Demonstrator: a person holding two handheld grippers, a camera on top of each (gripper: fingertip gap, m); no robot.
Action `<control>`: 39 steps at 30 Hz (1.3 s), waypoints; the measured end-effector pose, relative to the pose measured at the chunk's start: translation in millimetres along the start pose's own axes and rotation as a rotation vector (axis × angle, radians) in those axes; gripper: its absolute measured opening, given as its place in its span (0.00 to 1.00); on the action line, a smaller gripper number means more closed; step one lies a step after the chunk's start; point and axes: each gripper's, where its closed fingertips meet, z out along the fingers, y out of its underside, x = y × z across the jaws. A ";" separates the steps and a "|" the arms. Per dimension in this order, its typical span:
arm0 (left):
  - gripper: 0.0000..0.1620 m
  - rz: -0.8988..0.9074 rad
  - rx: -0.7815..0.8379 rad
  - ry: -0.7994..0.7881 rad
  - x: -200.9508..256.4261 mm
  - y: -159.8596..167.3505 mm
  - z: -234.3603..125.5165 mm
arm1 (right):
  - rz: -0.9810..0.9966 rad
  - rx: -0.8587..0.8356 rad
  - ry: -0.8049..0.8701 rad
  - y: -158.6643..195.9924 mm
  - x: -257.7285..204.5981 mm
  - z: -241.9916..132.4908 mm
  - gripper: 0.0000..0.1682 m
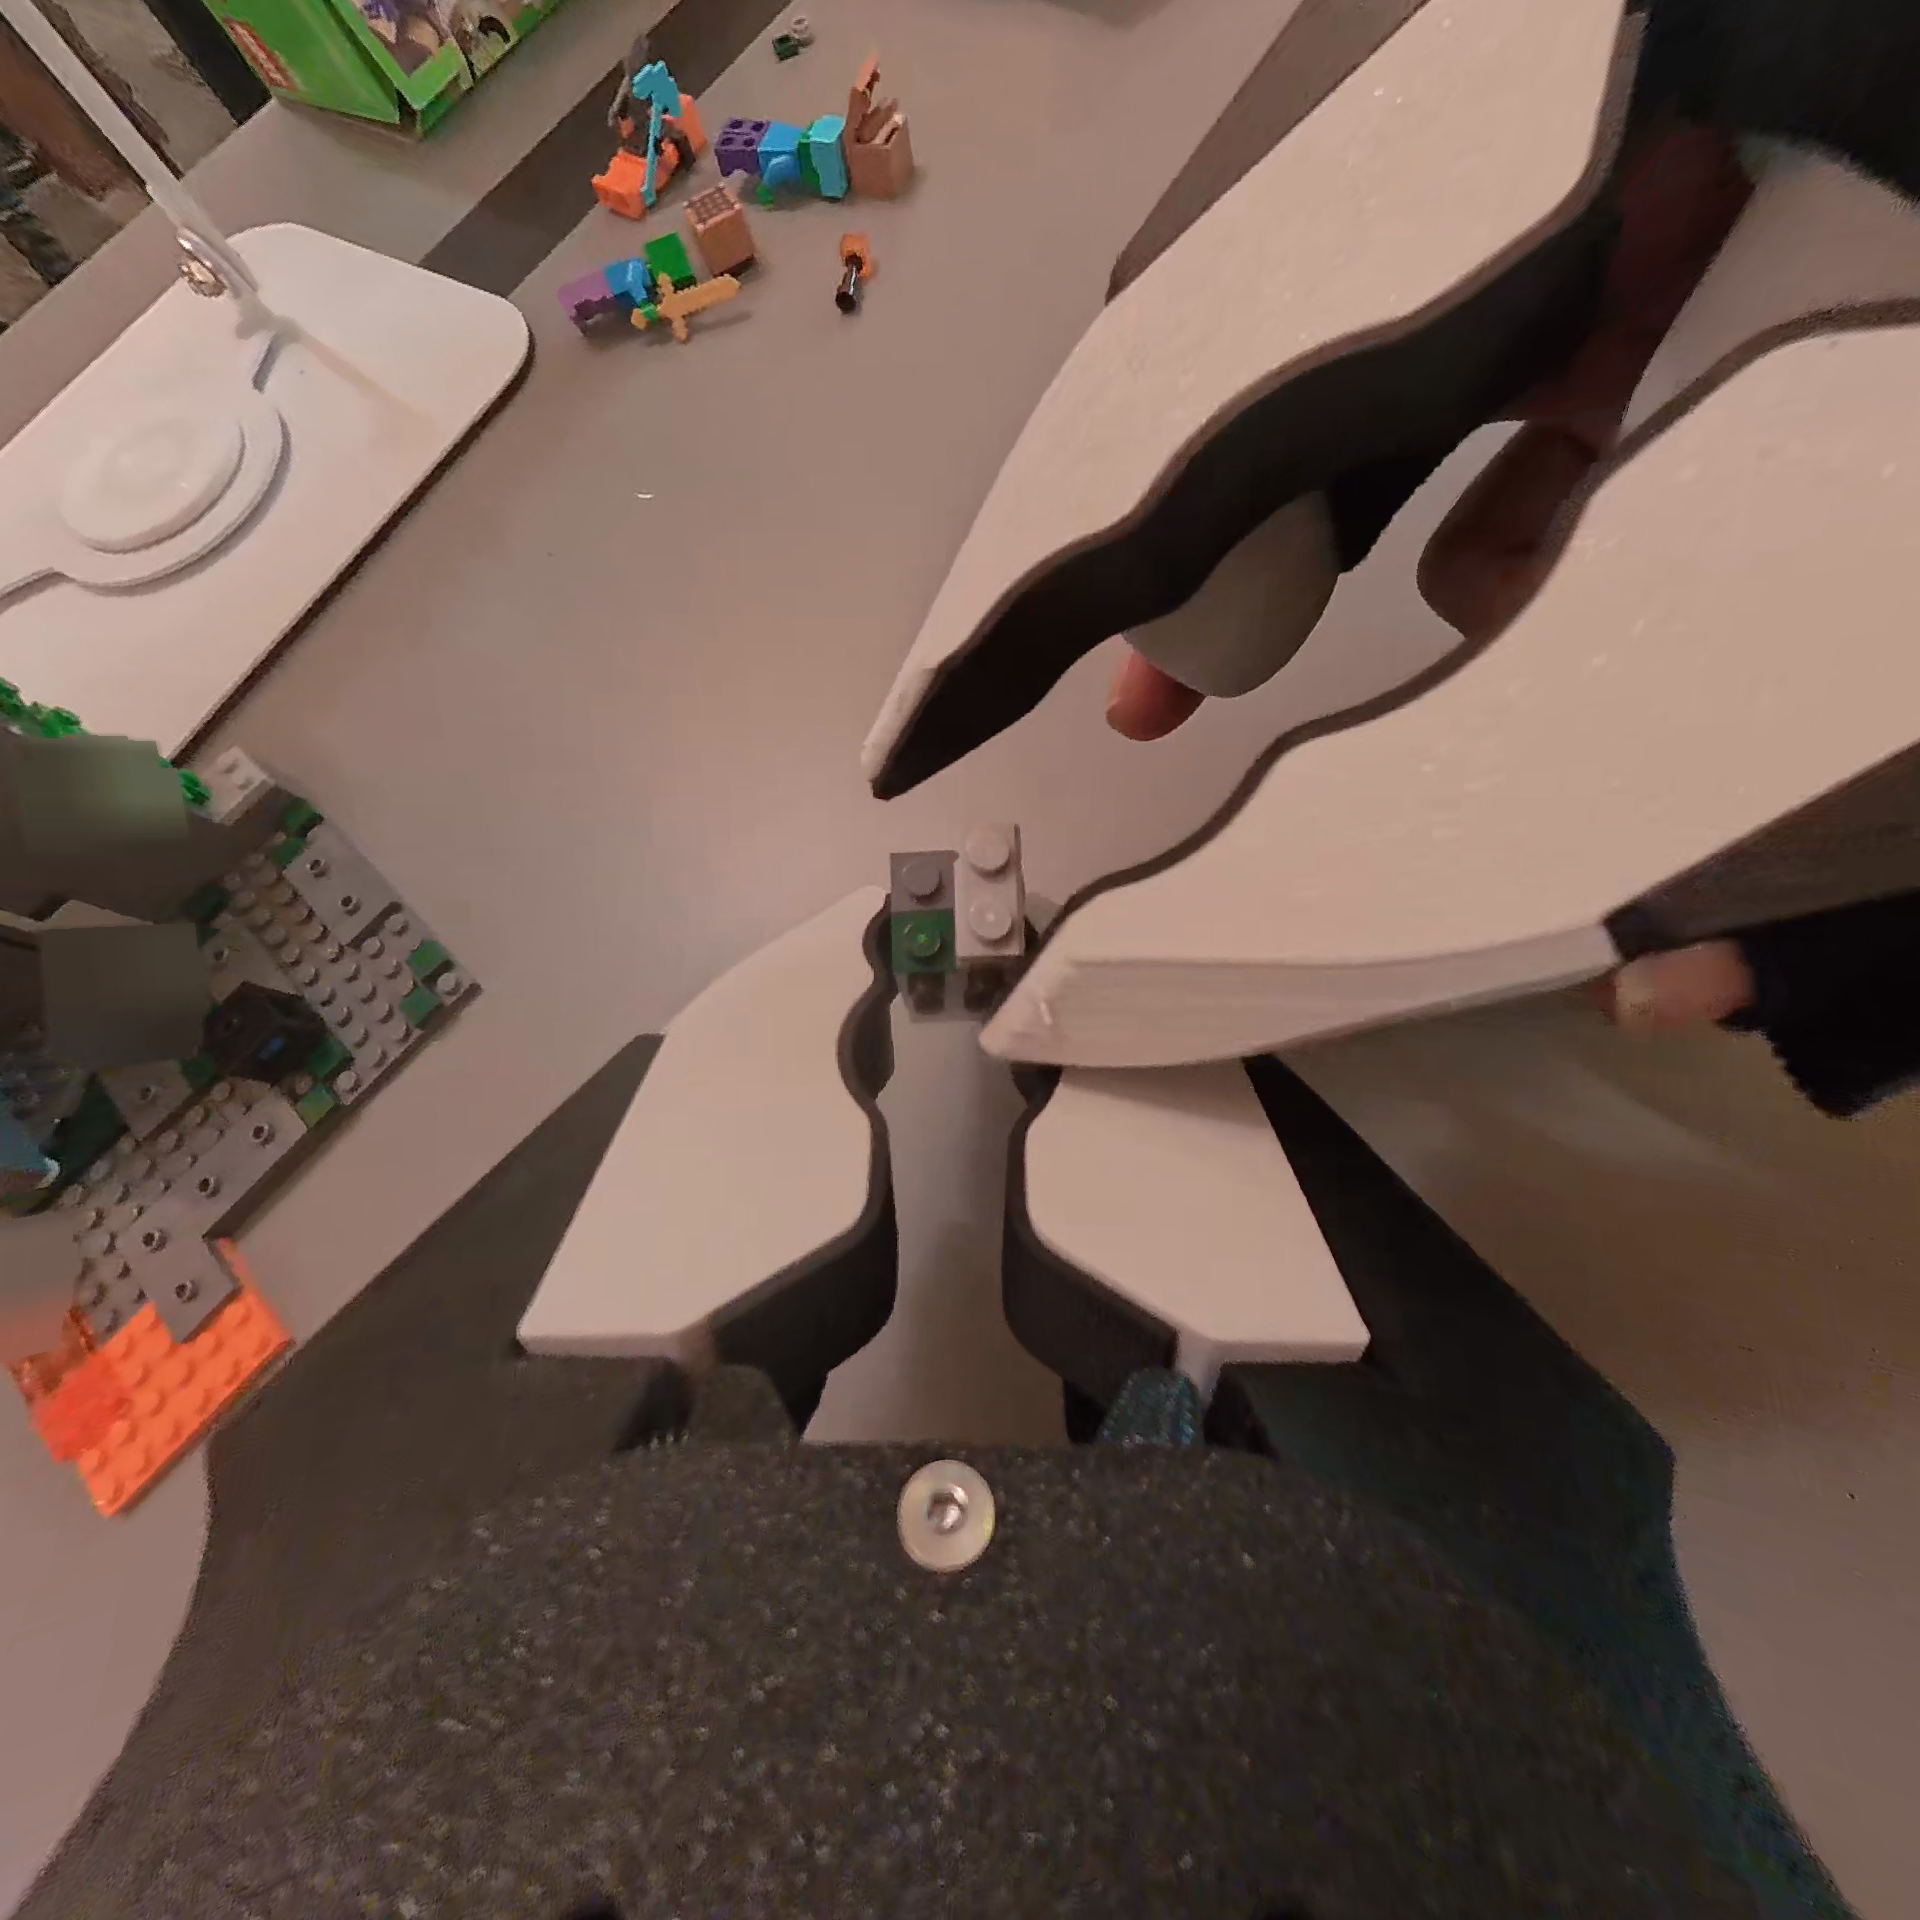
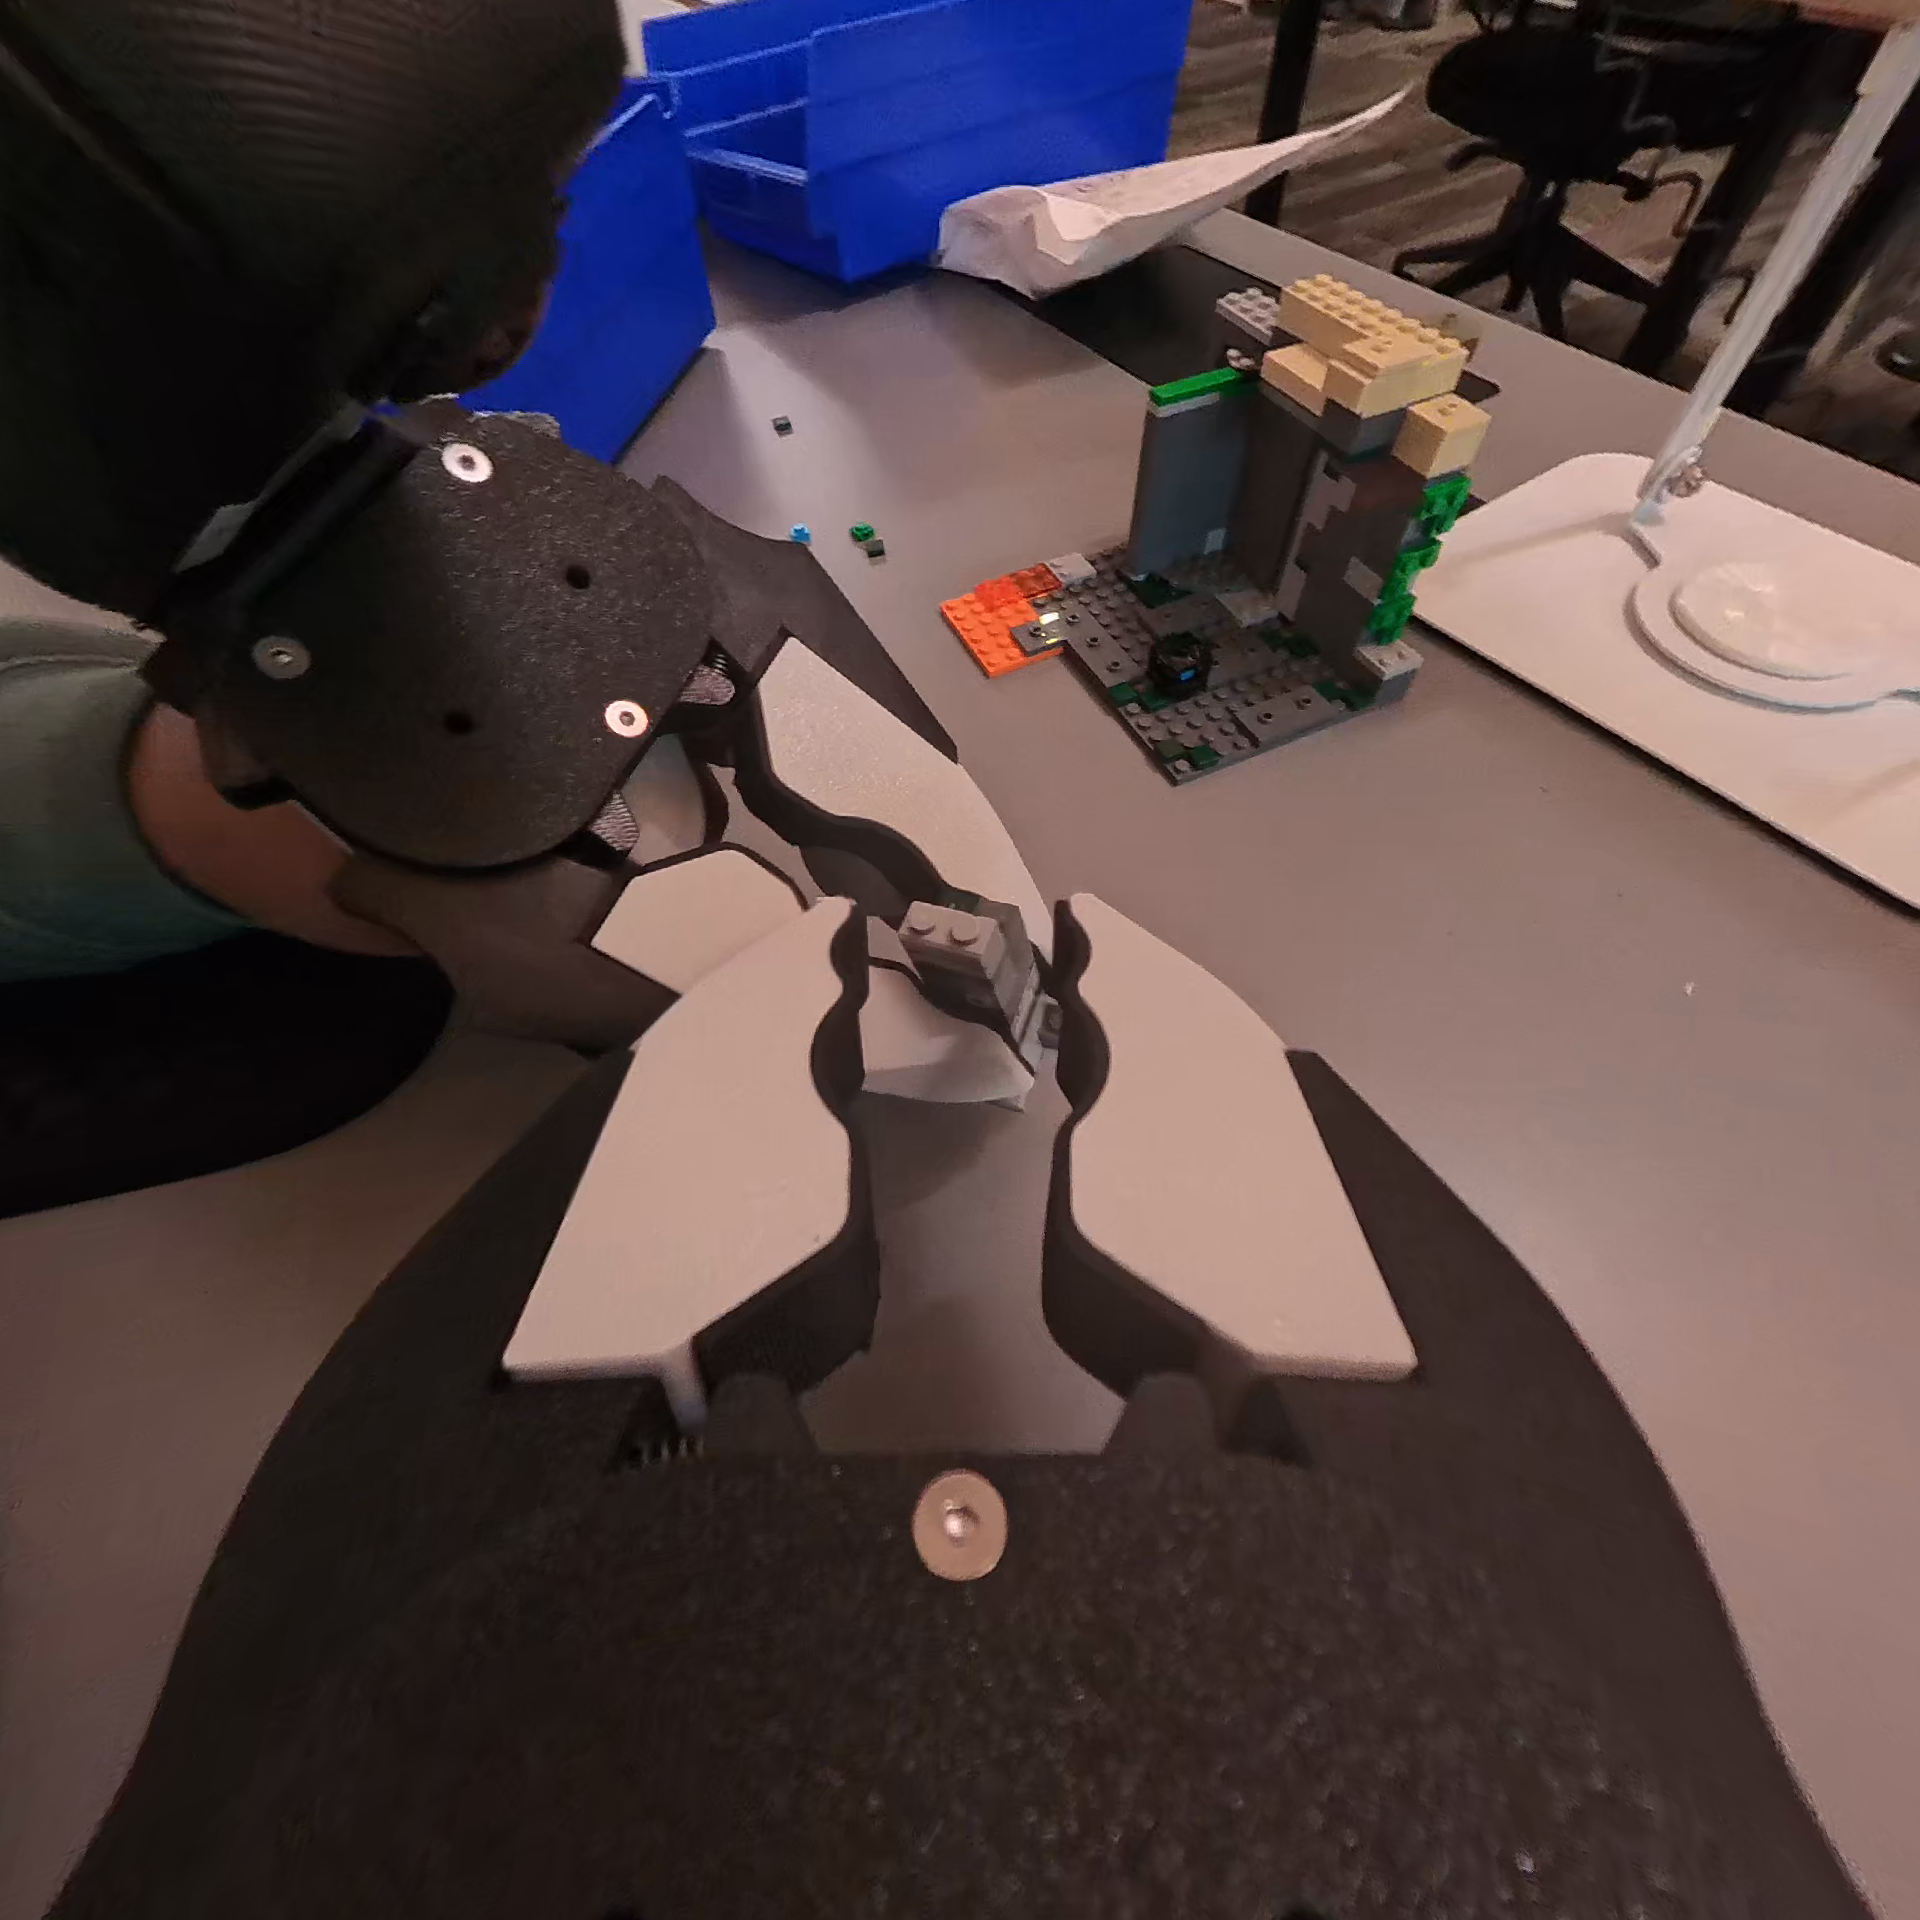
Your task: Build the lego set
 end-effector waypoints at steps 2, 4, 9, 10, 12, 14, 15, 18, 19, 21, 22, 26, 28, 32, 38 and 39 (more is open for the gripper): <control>0.11 0.013 -0.006 -0.004 1.1 0.8 0.8 | 0.010 -0.015 0.006 3.4 2.6 1.6 0.19; 0.11 0.018 -0.015 0.000 2.0 2.5 1.7 | 0.026 -0.021 -0.009 6.2 2.4 2.8 0.18; 0.11 0.018 -0.031 0.020 2.5 7.2 5.2 | 0.036 -0.051 -0.025 11.3 0.8 5.8 0.13; 0.11 0.016 -0.030 0.026 2.7 7.4 6.0 | 0.047 -0.054 -0.024 11.8 1.8 6.1 0.13; 0.12 0.007 -0.028 0.039 2.4 7.3 7.2 | 0.065 -0.060 -0.011 13.3 5.8 6.4 0.12; 0.13 -0.007 -0.023 0.055 2.0 6.6 7.7 | 0.090 -0.067 0.001 15.5 11.1 6.5 0.11; 0.15 -0.008 -0.023 0.050 0.4 7.0 7.7 | 0.106 -0.067 0.004 16.3 14.0 6.4 0.11; 0.16 -0.013 -0.013 0.040 -3.9 6.7 5.9 | 0.136 -0.064 0.034 16.3 26.5 4.4 0.11; 0.16 -0.017 -0.003 0.038 -5.2 5.5 4.7 | 0.145 -0.065 0.048 16.3 31.5 3.5 0.11; 0.16 -0.024 0.014 0.033 -8.3 2.8 1.9 | 0.179 -0.071 0.067 18.1 40.5 2.7 0.11; 0.16 -0.027 0.022 0.032 -9.5 1.6 0.6 | 0.194 -0.076 0.077 20.0 44.7 2.9 0.11; 0.16 -0.035 0.036 0.026 -13.5 0.8 -2.9 | 0.210 -0.084 0.111 24.6 55.3 4.9 0.11; 0.16 -0.037 0.036 0.025 -14.7 1.7 -3.6 | 0.202 -0.082 0.116 24.1 55.7 5.7 0.11; 0.16 -0.038 0.037 0.024 -16.1 2.6 -4.2 | 0.194 -0.074 0.121 23.8 54.7 6.5 0.11; 0.15 -0.035 0.034 0.026 -16.7 4.1 -3.6 | 0.176 -0.053 0.115 20.6 53.3 4.7 0.15; 0.15 -0.037 0.034 0.026 -17.0 4.4 -3.6 | 0.176 -0.048 0.113 19.6 52.9 4.1 0.15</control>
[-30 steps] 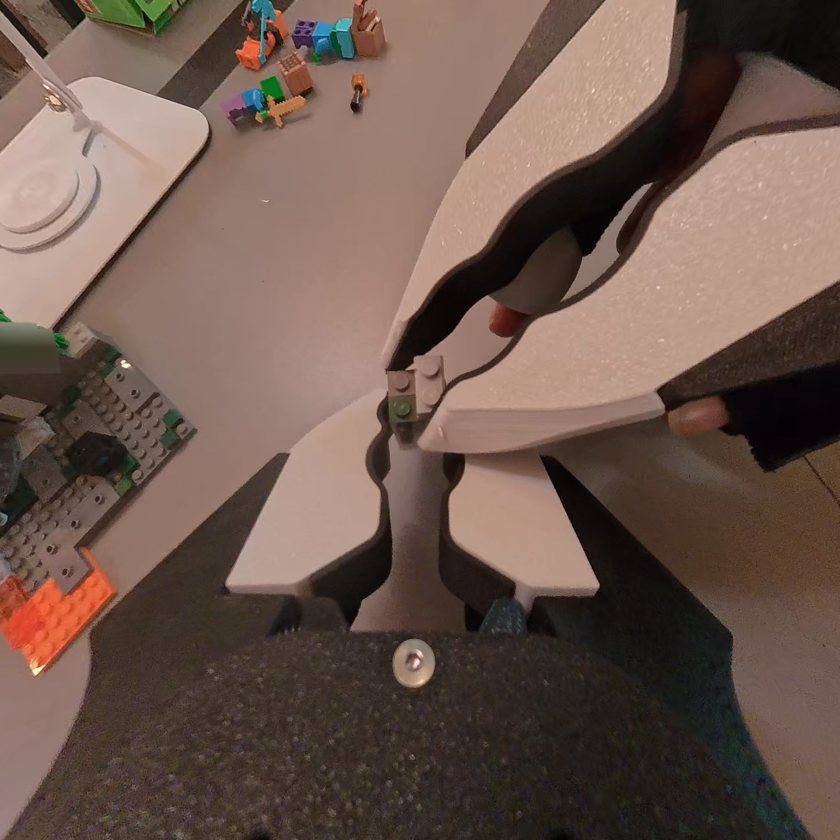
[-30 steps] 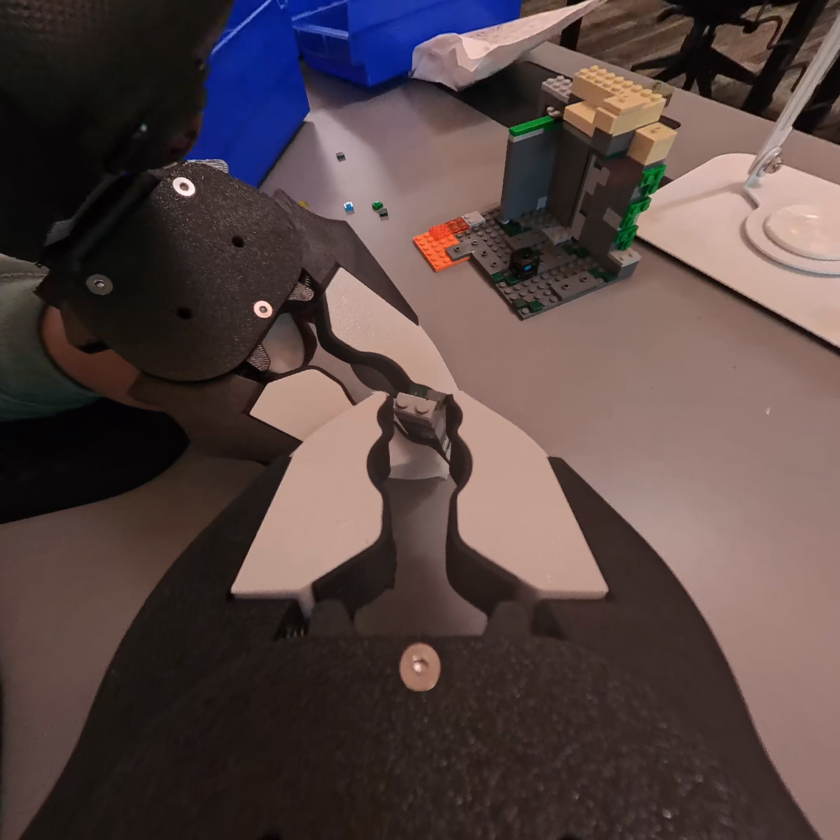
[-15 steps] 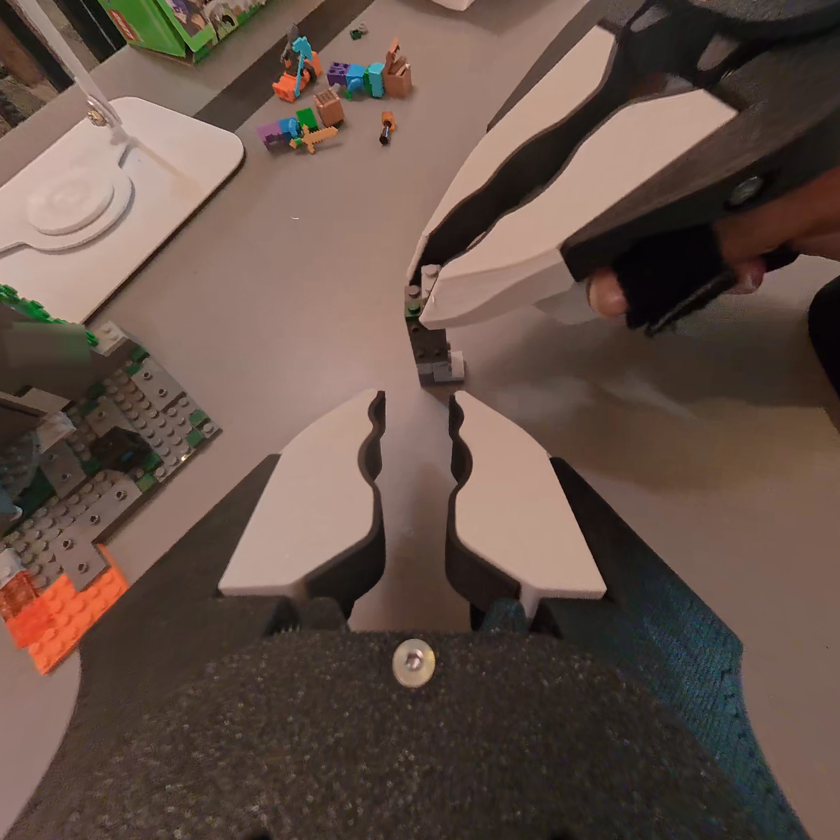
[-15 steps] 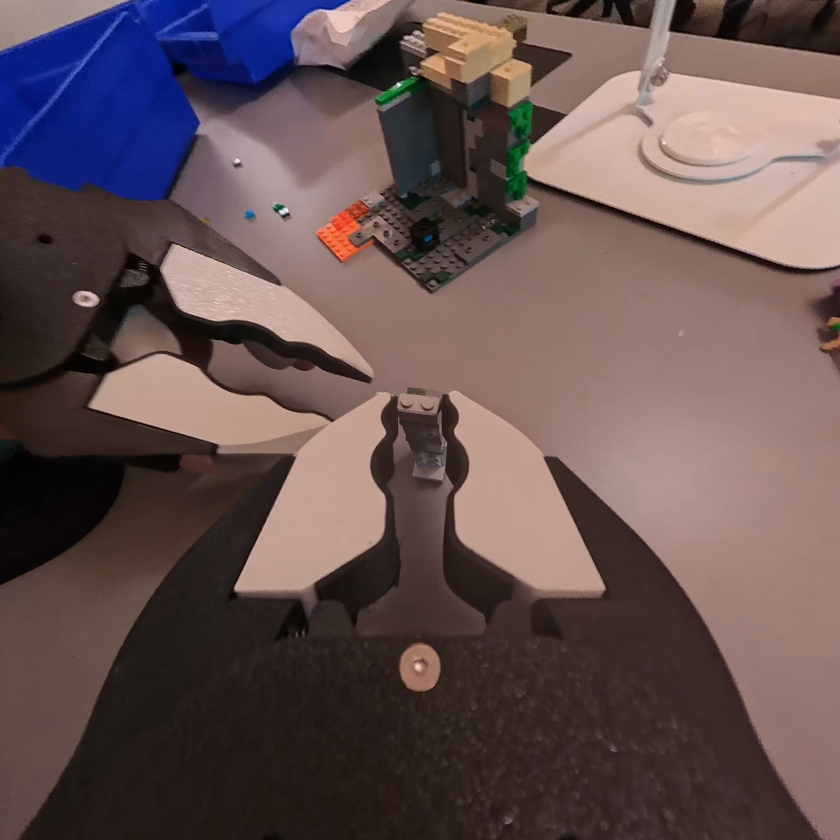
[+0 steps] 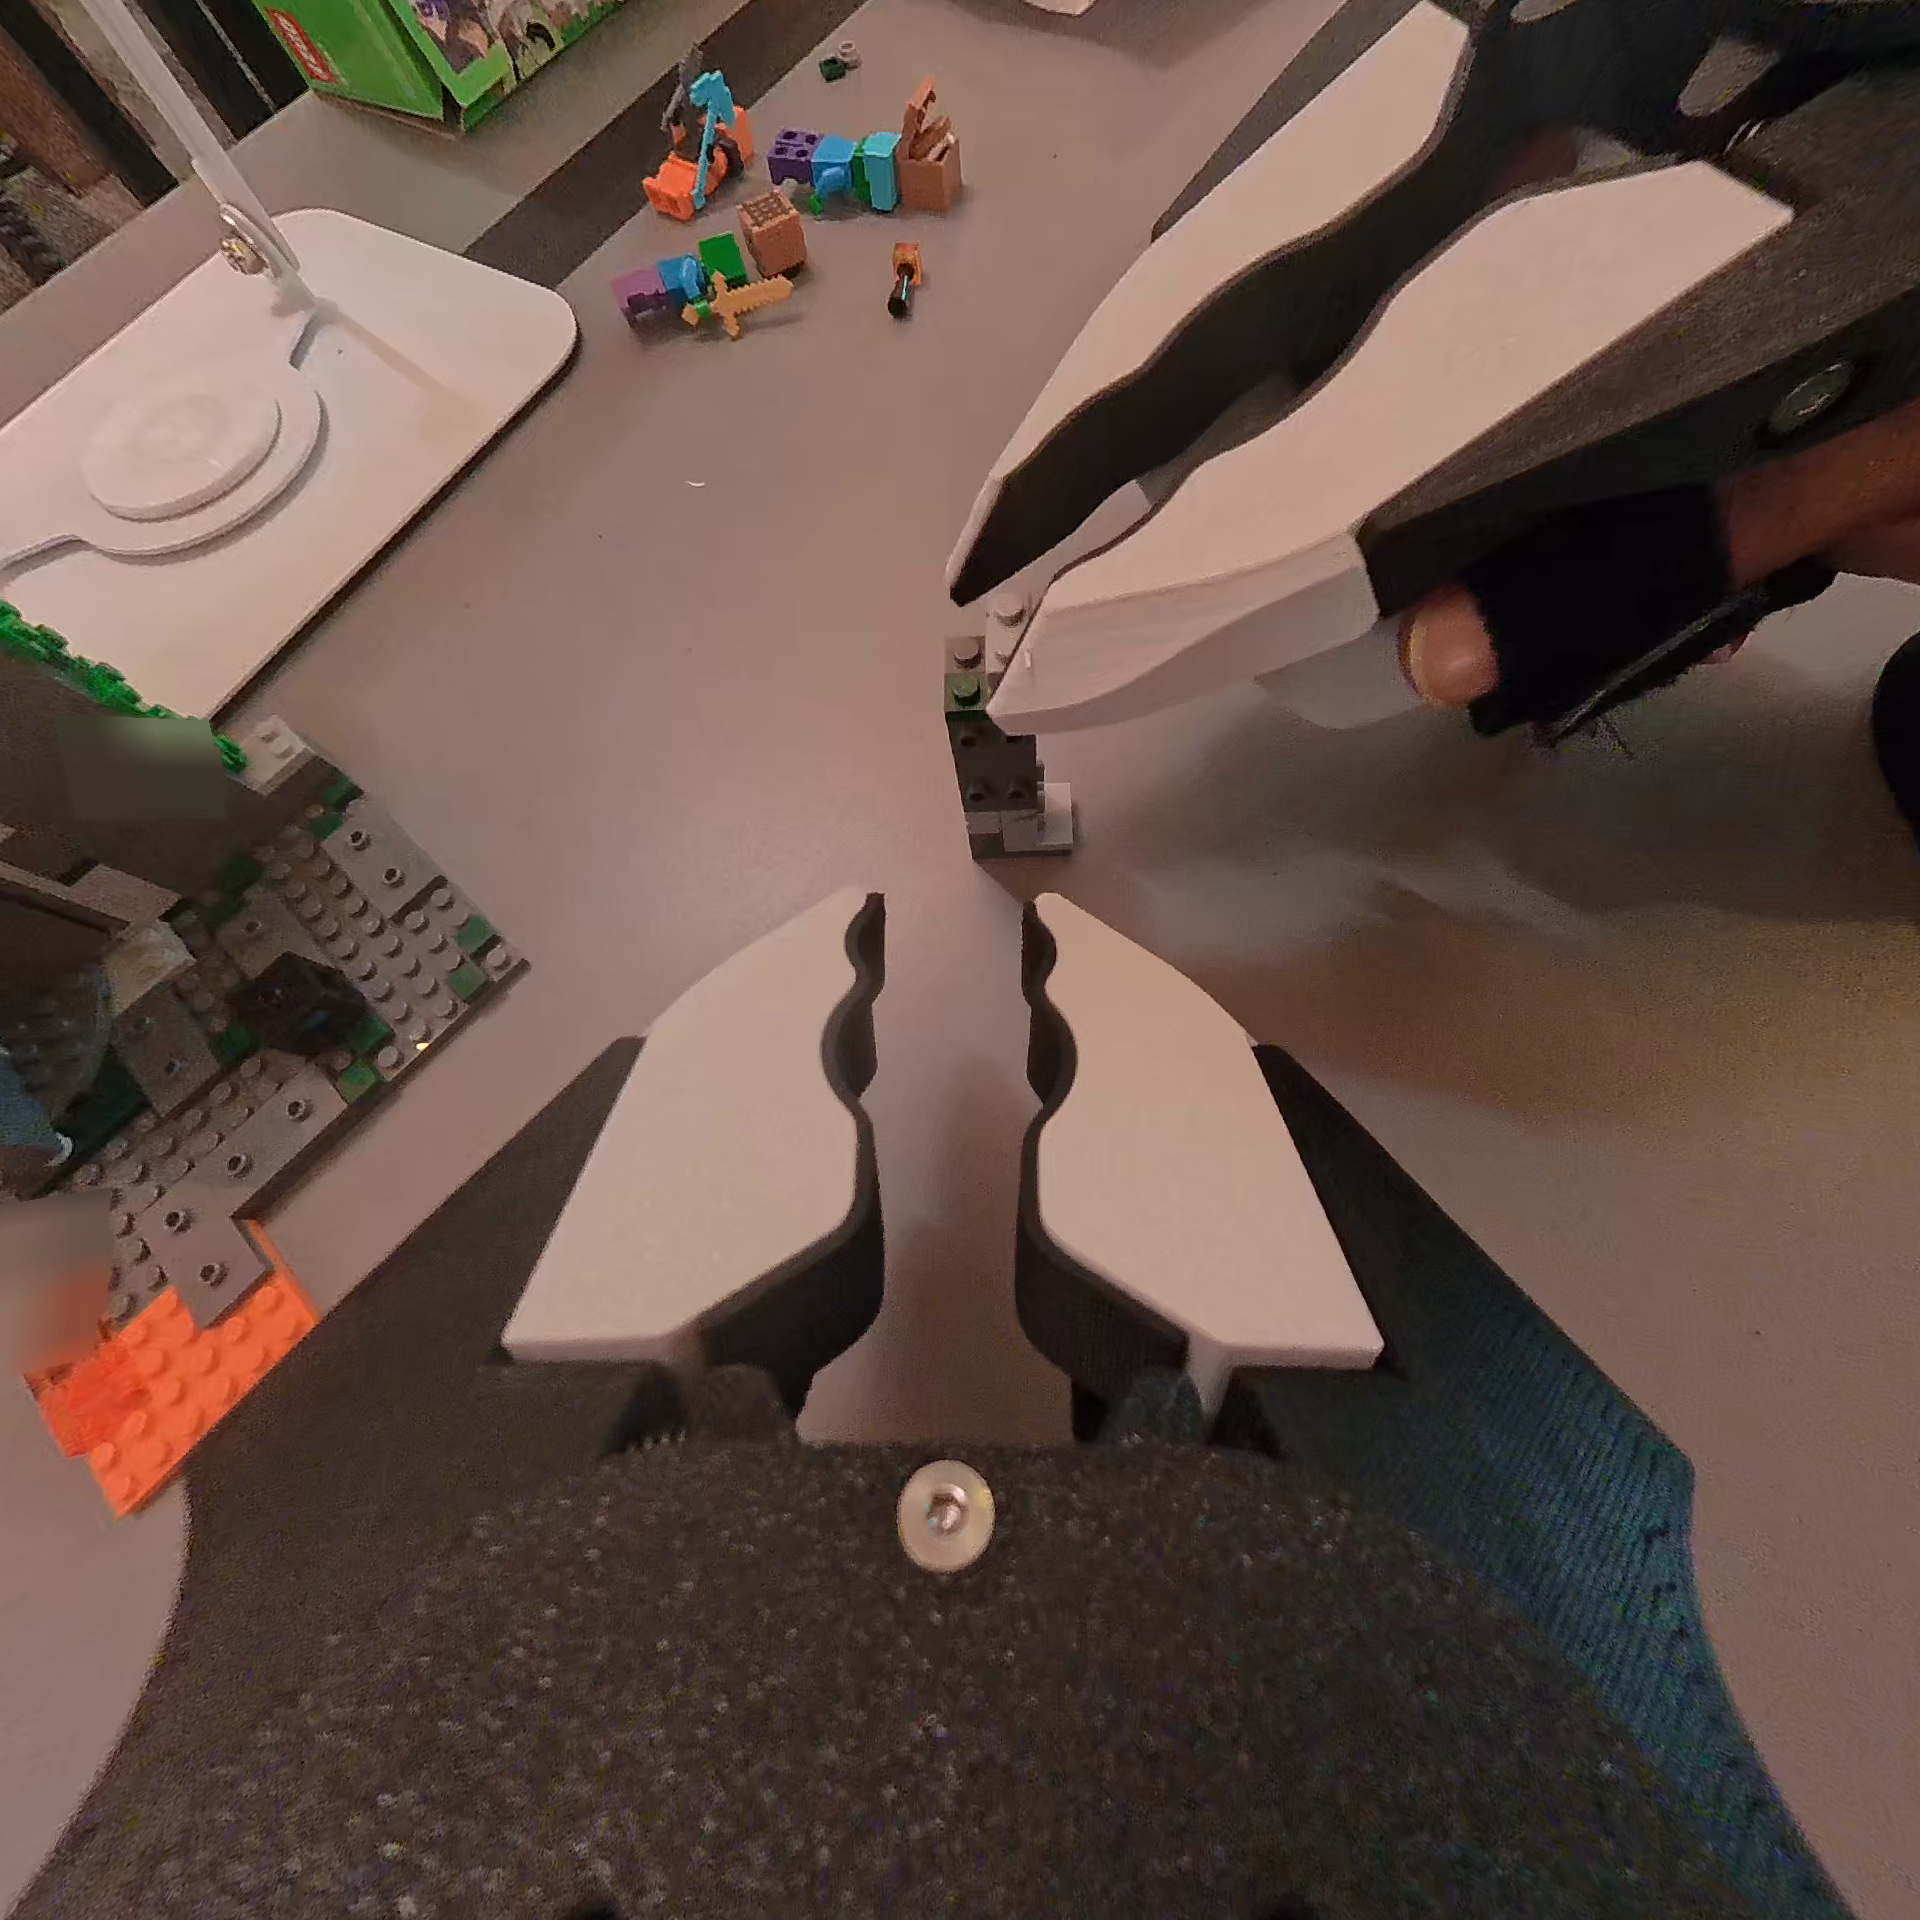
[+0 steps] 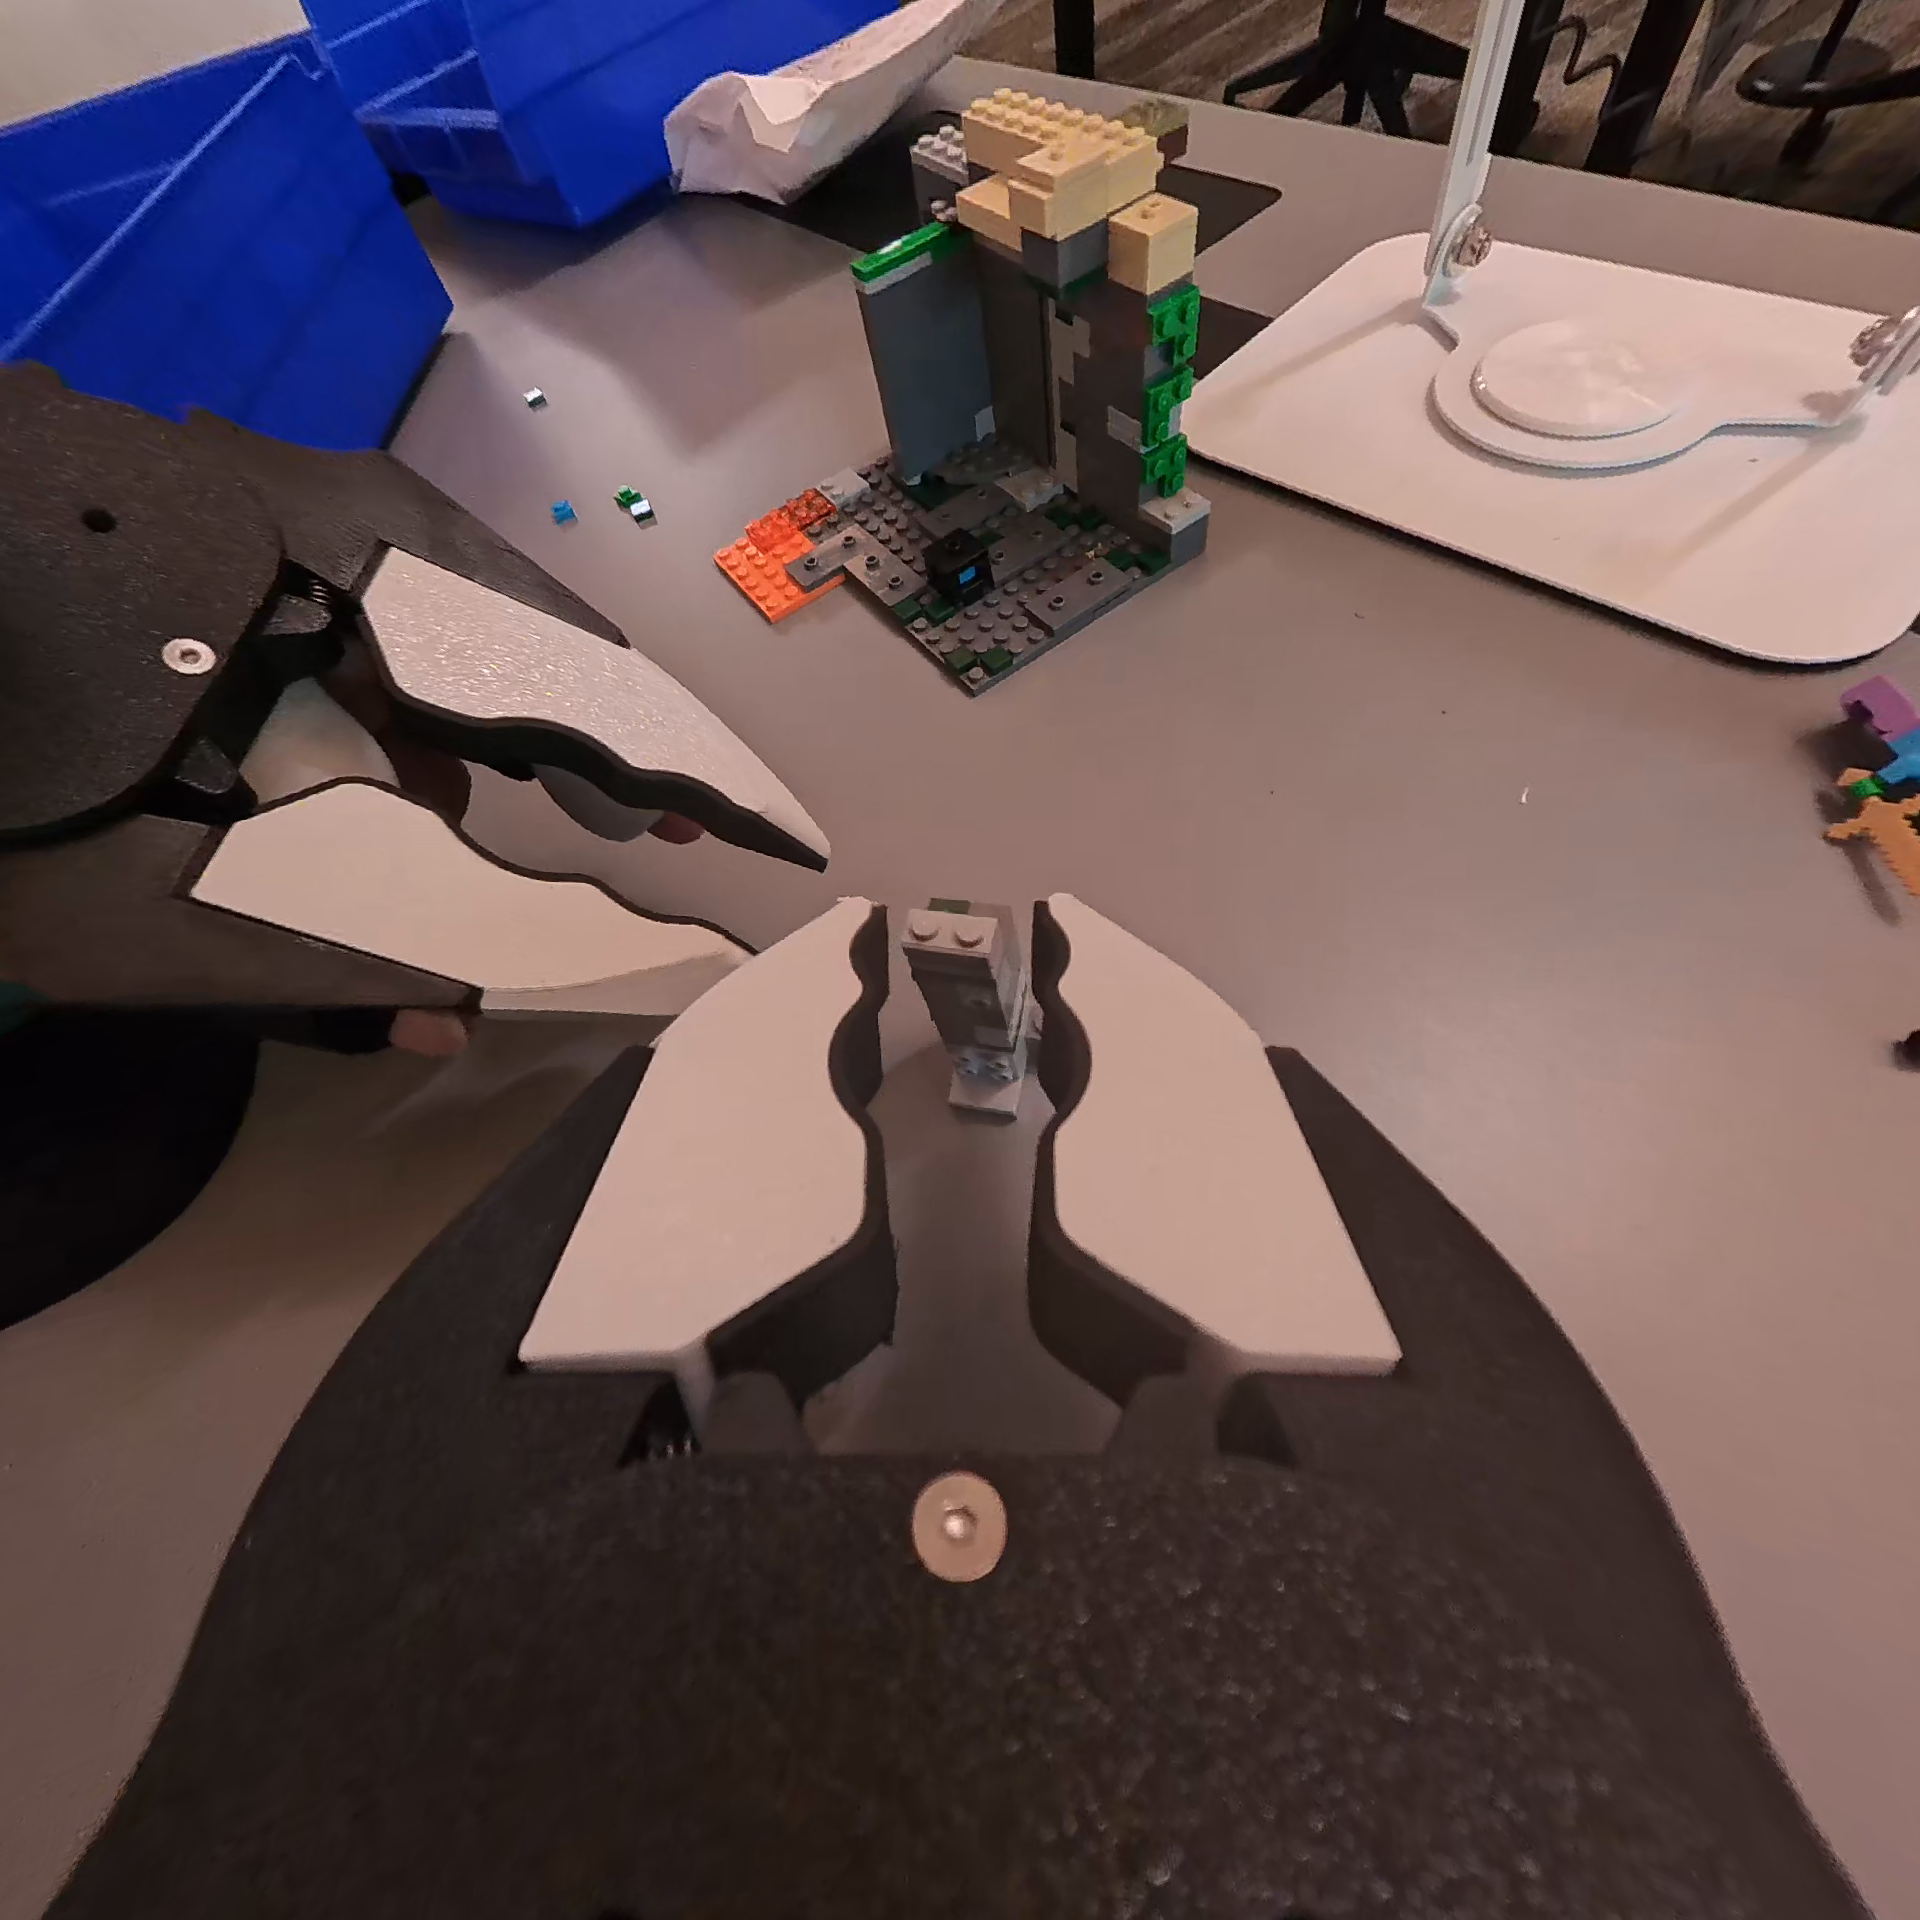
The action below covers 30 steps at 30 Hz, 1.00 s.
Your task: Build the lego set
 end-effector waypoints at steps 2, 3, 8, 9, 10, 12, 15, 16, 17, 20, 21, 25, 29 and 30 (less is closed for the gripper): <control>0.15 -0.002 0.001 -0.001 -0.8 0.1 -0.3 | 0.001 0.012 -0.005 -2.0 -0.9 -1.8 0.16; 0.15 -0.004 0.002 0.000 -1.1 0.1 -0.5 | 0.001 0.021 -0.007 -3.4 -1.2 -2.8 0.16; 0.14 -0.007 0.017 -0.007 -4.2 -1.1 -2.1 | -0.009 0.112 0.013 -18.1 3.4 -13.5 0.19; 0.14 -0.006 0.028 -0.013 -5.6 -2.6 -3.1 | -0.018 0.140 0.029 -22.4 6.2 -16.8 0.19; 0.13 -0.006 0.043 -0.020 -7.4 -4.7 -4.6 | -0.028 0.170 0.046 -27.0 9.5 -20.3 0.20; 0.09 -0.013 0.098 -0.040 -12.2 -12.4 -10.0 | -0.045 0.235 0.083 -37.2 16.5 -28.2 0.20; 0.05 -0.044 0.205 -0.091 -24.6 -26.9 -22.2 | -0.079 0.342 0.146 -56.3 27.1 -41.6 0.19; 0.03 -0.059 0.240 -0.108 -29.0 -31.1 -26.3 | -0.095 0.379 0.166 -64.1 30.0 -46.4 0.17; 0.01 -0.074 0.269 -0.125 -33.3 -34.4 -30.2 | -0.107 0.413 0.189 -71.8 33.5 -51.1 0.13; 0.00 -0.114 0.328 -0.189 -46.9 -40.2 -39.0 | -0.112 0.470 0.231 -91.6 43.1 -58.6 0.03; 0.00 -0.123 0.341 -0.211 -51.0 -41.5 -41.4 | -0.107 0.487 0.239 -98.1 46.2 -59.8 0.00; 0.00 -0.145 0.392 -0.282 -65.2 -47.9 -51.8 | -0.102 0.526 0.287 -124.9 61.2 -59.1 0.00; 0.00 -0.182 0.434 -0.314 -78.2 -51.7 -56.7 | -0.115 0.537 0.333 -156.6 79.2 -49.7 0.00; 0.00 -0.188 0.435 -0.320 -80.7 -50.5 -56.2 | -0.120 0.541 0.340 -166.1 83.5 -46.4 0.00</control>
